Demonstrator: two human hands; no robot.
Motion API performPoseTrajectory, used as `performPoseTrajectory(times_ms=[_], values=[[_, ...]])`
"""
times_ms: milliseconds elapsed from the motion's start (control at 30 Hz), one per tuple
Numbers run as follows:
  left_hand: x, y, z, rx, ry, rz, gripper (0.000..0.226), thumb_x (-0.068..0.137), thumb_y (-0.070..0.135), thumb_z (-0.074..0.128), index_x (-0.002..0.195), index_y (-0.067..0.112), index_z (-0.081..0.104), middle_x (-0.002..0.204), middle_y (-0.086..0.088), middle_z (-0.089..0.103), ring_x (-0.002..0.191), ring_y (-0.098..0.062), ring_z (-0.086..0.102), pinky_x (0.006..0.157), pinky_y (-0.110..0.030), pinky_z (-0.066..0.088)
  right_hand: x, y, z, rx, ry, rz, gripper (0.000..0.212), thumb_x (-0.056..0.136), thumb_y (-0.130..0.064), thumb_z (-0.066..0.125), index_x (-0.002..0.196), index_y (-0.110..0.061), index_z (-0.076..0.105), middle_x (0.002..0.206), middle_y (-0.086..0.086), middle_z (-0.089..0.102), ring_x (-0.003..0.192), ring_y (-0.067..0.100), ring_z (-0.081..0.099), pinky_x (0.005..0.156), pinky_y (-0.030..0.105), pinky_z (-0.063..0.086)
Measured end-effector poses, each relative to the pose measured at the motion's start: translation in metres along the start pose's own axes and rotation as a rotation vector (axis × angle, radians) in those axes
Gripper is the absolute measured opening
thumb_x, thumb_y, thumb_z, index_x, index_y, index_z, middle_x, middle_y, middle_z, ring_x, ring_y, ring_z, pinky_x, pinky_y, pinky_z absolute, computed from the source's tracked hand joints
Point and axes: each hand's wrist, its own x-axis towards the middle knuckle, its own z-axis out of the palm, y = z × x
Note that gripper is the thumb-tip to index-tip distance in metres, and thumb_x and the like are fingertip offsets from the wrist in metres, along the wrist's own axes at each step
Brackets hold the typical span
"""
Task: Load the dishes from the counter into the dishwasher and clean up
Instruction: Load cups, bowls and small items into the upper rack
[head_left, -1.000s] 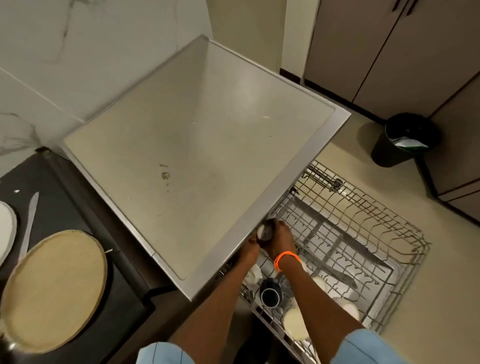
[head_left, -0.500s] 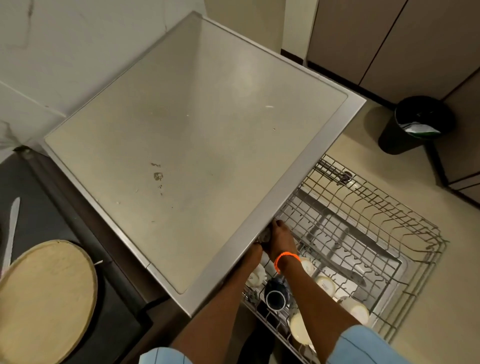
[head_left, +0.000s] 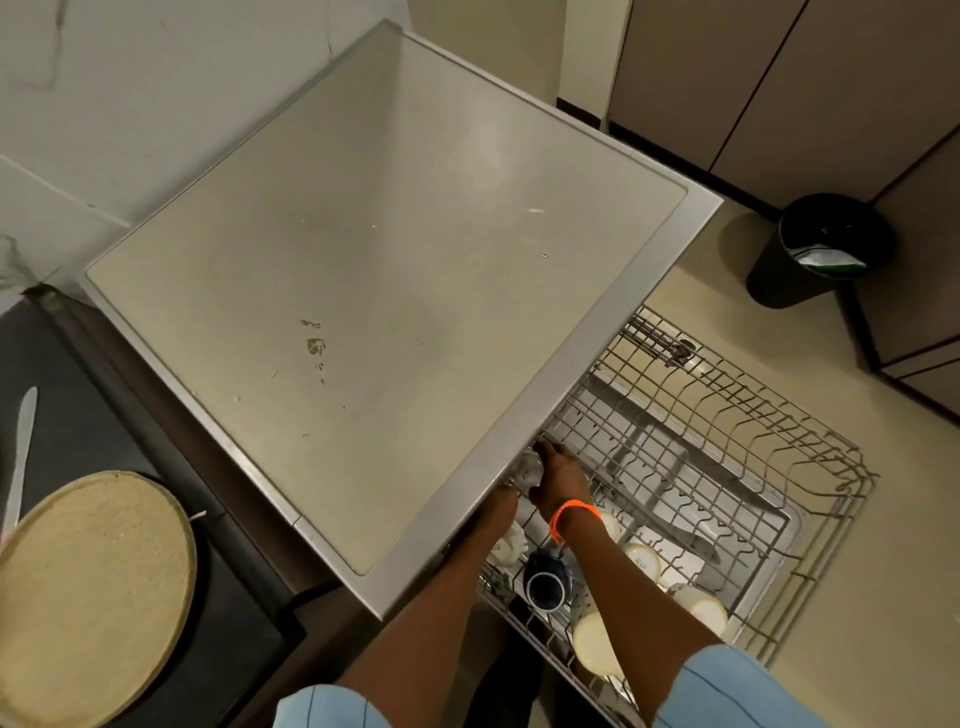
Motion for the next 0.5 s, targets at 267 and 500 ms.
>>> performPoseTrajectory(times_ms=[267,500], values=[[-0.021,-0.014,0.01,0.054,0.162,0.074,0.027,0.09,0.006,0.052,0.109,0.01,0.071,0.115,-0.013,0.07,0.111,-0.032,0.063,0.084,-0.03,0.048,-0.041,0.007,-0.033,-0.009,0.041,0.049,0.072,0.079,0.004,0.068,0.144,-0.018,0.047,0.138,0.011,0.051,0.119,0.033,0.057,0.093,0.038,0.052],[-0.088,0.012,0.004,0.087,0.103,0.175,0.028,0.093,0.012,0.052,0.113,0.02,0.07,0.116,-0.006,0.07,0.1,-0.024,0.063,0.086,-0.028,0.051,-0.097,-0.011,-0.081,-0.073,0.081,0.006,0.06,0.083,-0.005,0.069,0.139,-0.01,0.048,0.135,0.016,0.051,0.119,0.036,0.055,0.095,0.039,0.05]])
